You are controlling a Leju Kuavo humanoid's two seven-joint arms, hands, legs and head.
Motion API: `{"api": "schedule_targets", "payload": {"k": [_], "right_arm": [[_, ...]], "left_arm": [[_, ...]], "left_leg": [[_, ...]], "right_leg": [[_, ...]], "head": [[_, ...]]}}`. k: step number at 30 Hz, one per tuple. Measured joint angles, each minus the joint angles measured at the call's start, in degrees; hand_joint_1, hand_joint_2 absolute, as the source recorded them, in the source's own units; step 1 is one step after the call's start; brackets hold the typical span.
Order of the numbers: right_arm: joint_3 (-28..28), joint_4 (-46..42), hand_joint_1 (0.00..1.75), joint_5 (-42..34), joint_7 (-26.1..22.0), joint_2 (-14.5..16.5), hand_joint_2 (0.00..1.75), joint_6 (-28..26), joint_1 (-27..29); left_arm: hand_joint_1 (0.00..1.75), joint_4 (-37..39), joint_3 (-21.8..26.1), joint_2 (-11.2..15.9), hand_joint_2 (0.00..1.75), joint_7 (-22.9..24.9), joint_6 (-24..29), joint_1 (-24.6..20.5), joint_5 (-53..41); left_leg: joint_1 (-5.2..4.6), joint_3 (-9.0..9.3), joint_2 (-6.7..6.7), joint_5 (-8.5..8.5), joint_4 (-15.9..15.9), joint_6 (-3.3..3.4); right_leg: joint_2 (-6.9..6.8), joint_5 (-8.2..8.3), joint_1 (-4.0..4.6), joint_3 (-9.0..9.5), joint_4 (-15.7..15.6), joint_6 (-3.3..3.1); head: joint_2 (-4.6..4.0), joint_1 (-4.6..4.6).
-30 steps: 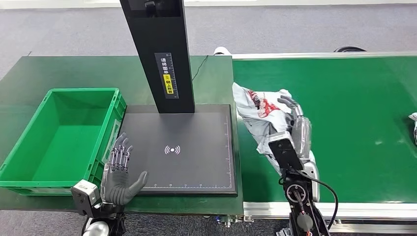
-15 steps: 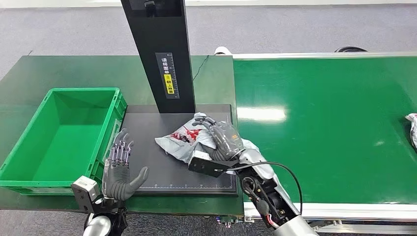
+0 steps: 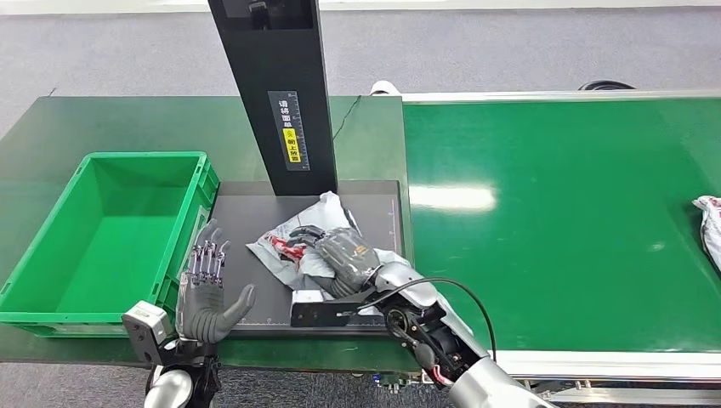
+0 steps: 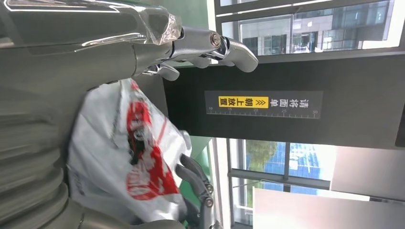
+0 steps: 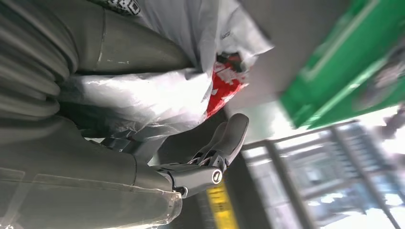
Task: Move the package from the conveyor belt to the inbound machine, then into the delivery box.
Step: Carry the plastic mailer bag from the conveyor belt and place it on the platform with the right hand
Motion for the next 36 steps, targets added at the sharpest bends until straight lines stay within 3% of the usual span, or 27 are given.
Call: {"api": "schedule_targets", "payload": {"k": [5,15,16,20,21,28,36], "right_arm": [[3.09,0.83,1.75,-2.61,-4.08,1.03,1.75,-2.23,-0.10],[5.30,1.12,1.75,-4.84,-4.57,1.28,1.75,-3.20,-0.68],[5.38,1.16,1.69,-5.29,-4.61,1.27,1.75,-3.65,-0.69],[5.43,1.34,0.07,-7.55,-3.70,1.10,1.75,-5.92,-0.70],[5.22,1.37,0.00,-8.22,-3.20,1.00,1.75,-6.20,-0.70],[1.28,1.42,0.00,-14.28,0.12,-0.70,1.75,-2.81,-0.17],[-3.40,1.14,0.00,-18.10,0.33,-2.09,1.75,-0.97,2.44]], "left_arm": [[0.00,0.60,-0.04,0.00,1.75,0.02,0.02,-0.75,0.08],[0.00,0.70,-0.03,0.00,1.75,0.10,0.06,-0.91,0.15],[0.00,0.70,-0.03,0.01,1.75,0.10,0.06,-0.90,0.15],[0.00,0.70,-0.01,0.05,1.75,0.10,0.06,-0.80,0.16],[0.00,0.70,-0.01,0.07,1.75,0.10,0.06,-0.73,0.16],[0.00,0.70,0.01,0.16,1.75,0.28,-0.07,-0.26,0.01],[0.00,0.70,-0.03,0.17,1.75,0.91,-0.26,-0.23,-0.41]], "left_leg": [[-0.01,-0.02,0.00,0.00,0.00,0.00],[-0.01,-0.01,-0.01,0.00,0.01,0.00],[-0.01,-0.01,-0.01,0.00,0.00,0.00],[-0.01,-0.01,-0.01,0.00,0.00,0.00],[-0.01,-0.01,-0.01,0.00,0.01,0.00],[-0.02,0.00,-0.02,0.00,0.01,0.00],[-0.02,0.00,-0.02,0.00,0.01,0.00]], "right_leg": [[0.00,0.00,-0.01,0.00,0.00,0.00],[-0.01,0.00,-0.01,0.00,0.00,0.00],[-0.01,0.00,-0.01,0.00,0.00,0.00],[-0.01,0.00,-0.01,0.00,0.00,0.00],[-0.01,0.00,-0.01,0.00,0.00,0.00],[-0.01,0.00,-0.04,0.01,-0.01,0.01],[-0.01,0.00,-0.03,0.00,-0.01,0.01]], "head": [[0.00,0.01],[0.00,-0.01],[0.00,-0.01],[0.00,0.01],[0.00,0.01],[0.00,0.01],[0.00,-0.01]]}}
